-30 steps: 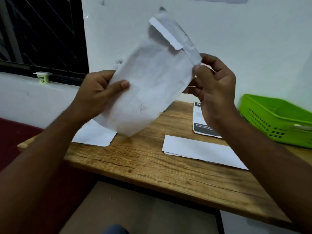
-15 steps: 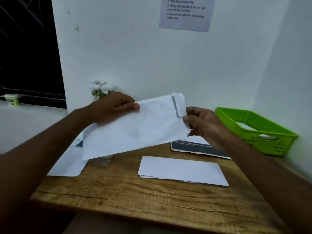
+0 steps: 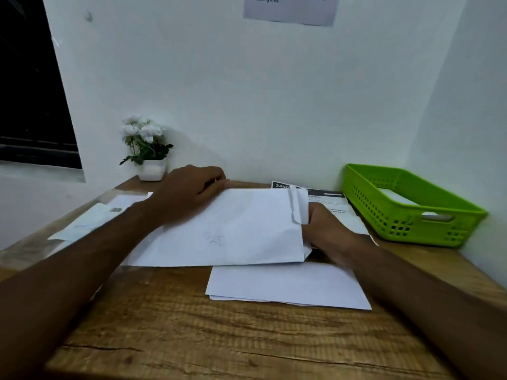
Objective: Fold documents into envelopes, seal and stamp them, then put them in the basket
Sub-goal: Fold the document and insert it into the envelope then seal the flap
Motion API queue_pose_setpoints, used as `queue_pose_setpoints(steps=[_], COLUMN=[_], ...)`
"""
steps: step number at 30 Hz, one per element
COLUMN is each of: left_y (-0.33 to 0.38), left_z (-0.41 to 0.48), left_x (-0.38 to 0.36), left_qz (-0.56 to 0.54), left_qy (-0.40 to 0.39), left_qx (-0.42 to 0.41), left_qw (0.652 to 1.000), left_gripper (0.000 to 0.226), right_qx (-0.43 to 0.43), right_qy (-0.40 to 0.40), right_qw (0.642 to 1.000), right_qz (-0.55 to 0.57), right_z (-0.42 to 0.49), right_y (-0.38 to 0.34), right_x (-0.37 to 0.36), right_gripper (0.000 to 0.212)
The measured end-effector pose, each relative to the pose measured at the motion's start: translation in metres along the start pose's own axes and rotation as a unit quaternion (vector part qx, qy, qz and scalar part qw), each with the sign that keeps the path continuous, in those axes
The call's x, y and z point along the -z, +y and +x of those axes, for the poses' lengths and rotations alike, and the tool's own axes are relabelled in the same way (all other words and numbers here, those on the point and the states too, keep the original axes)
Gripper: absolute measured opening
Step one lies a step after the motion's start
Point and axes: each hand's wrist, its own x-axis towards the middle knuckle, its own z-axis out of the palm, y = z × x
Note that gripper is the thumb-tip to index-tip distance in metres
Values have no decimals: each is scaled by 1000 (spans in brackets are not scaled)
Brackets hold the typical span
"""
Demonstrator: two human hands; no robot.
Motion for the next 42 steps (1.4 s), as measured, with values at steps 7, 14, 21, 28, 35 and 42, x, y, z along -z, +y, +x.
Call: queue_pose_setpoints(steps=[7, 14, 21, 28, 35, 42], left_y=[32, 50, 52, 33, -7, -10], left_z=[-12, -16, -18, -14, -14, -14], left_x=[-11, -16, -9, 3, 15, 15], left_qz=[42, 124, 109, 127, 133, 117], left_qy=[-2, -12, 40, 17, 1, -13], left_qx=[-96, -93, -116, -91, -38, -41], left_qw=[994, 988, 987, 987, 990, 992], left_gripper=[90, 125, 109, 102, 100, 101], right_qx=[28, 40, 40, 66, 83, 69], right_qy=[104, 125, 73, 86, -103, -200], right_qw=[994, 988, 996, 993, 930, 886], right_qz=[26, 76, 29, -37, -343, -413], right_z=[4, 0, -7, -8, -21, -29], right_y=[-8, -11, -18, -23, -31, -35], right_x=[-13, -16, -15, 6, 39, 29], right_gripper=[19, 12, 36, 28, 24, 42])
